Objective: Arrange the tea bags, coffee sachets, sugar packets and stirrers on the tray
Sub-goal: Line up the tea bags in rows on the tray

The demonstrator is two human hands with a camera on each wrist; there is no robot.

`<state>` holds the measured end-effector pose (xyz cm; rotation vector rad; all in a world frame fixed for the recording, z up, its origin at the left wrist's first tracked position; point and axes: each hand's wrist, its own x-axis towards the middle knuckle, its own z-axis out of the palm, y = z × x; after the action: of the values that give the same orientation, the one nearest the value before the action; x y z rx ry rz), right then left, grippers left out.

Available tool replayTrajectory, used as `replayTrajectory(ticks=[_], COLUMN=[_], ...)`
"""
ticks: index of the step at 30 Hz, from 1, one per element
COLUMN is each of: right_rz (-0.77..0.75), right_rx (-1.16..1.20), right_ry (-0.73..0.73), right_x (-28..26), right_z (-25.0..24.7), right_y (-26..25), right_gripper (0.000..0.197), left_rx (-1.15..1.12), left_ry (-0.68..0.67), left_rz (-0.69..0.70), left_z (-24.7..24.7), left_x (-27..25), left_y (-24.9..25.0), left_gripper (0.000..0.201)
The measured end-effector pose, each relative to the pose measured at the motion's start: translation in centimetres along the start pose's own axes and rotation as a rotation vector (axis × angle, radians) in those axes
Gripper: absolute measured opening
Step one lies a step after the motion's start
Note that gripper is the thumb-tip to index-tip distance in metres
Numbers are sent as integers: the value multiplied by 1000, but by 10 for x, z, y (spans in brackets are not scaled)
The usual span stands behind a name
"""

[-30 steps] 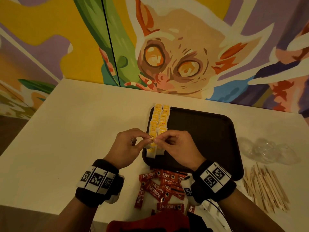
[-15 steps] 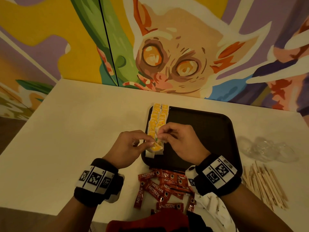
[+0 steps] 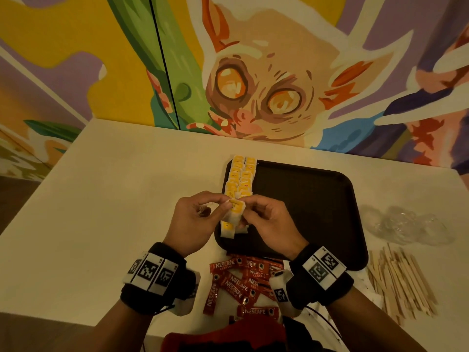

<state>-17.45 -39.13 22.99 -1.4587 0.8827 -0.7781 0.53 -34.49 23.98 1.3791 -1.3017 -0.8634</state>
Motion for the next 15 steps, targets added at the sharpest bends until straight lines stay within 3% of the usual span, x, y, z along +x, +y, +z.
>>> replayTrajectory(ticks=[7, 12, 15], right_rz=[38, 242, 379], right_rx=[-128, -297, -419], right_ry=[66, 69, 30], right_x=[2, 10, 14], right_z=[0, -11, -13], right_y=[23, 60, 83], right_gripper=[12, 8, 9], left_rx=[52, 88, -63], left_ry=[45, 82, 62], left_rz=[-163, -295, -391], left_z=[11, 8, 4], left_x=[-4, -3, -3], left_y=[-16, -18, -14], left_gripper=[5, 13, 29])
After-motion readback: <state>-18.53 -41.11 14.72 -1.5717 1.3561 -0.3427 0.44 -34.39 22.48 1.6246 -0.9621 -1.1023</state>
